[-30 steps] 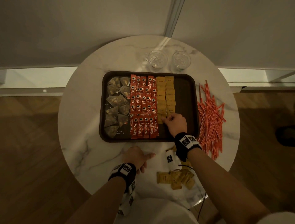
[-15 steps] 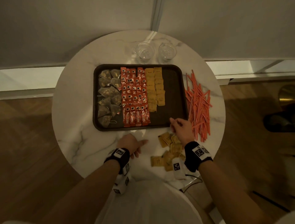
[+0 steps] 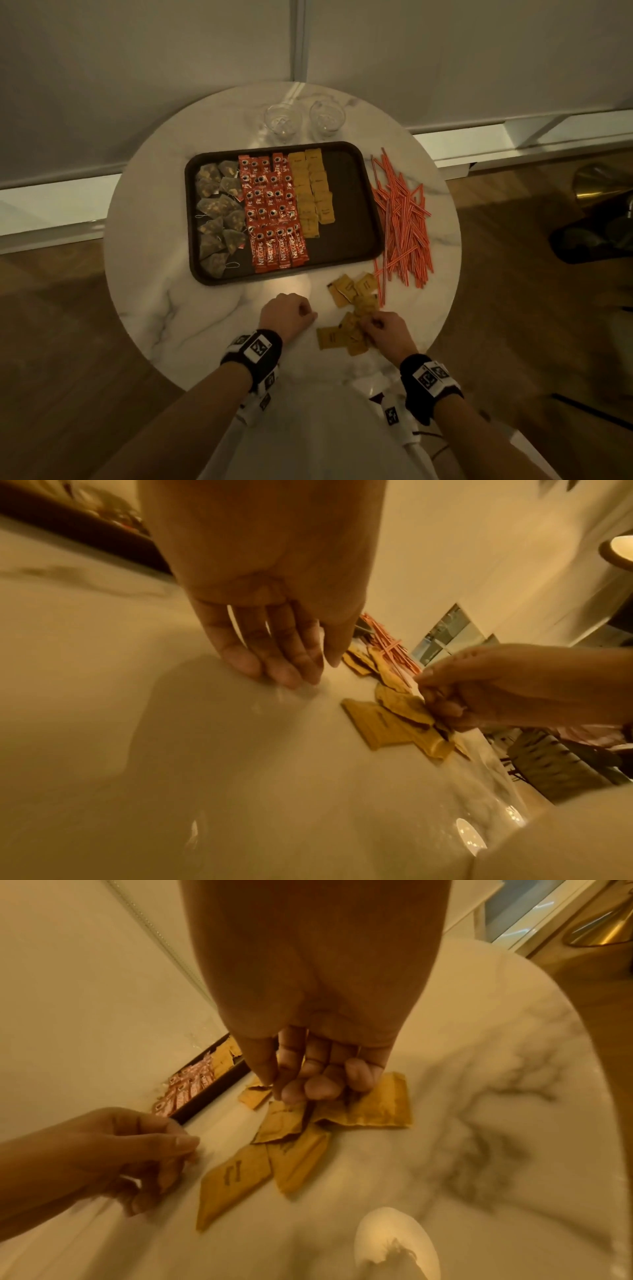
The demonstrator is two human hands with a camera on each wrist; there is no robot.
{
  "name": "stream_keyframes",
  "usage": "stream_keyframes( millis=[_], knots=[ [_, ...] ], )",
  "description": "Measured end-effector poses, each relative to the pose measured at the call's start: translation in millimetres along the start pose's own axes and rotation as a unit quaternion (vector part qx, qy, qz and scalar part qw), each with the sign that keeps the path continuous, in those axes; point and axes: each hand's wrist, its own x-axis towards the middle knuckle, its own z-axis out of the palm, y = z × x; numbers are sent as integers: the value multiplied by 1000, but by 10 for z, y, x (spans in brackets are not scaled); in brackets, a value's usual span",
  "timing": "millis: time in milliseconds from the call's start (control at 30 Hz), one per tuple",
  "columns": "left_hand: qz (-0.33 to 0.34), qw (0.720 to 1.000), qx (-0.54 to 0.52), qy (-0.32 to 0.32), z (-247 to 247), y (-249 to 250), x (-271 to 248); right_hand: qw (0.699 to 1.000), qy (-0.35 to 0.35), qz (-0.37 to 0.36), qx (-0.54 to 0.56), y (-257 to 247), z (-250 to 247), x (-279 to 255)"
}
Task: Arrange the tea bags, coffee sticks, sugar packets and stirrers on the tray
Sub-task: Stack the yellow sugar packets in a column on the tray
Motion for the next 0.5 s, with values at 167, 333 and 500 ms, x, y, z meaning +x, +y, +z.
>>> stream_keyframes(
  millis=[167, 333, 500],
  knots=[
    [57, 991, -51, 107, -234, 173, 178, 999, 21, -28, 12, -152, 30, 63],
    [95, 975, -53, 192, -839, 339, 693, 999, 16, -35, 15, -365, 22, 203],
    [107, 982, 20, 157, -1206, 421, 1122, 998, 9, -53, 42, -646, 3, 455]
  ],
)
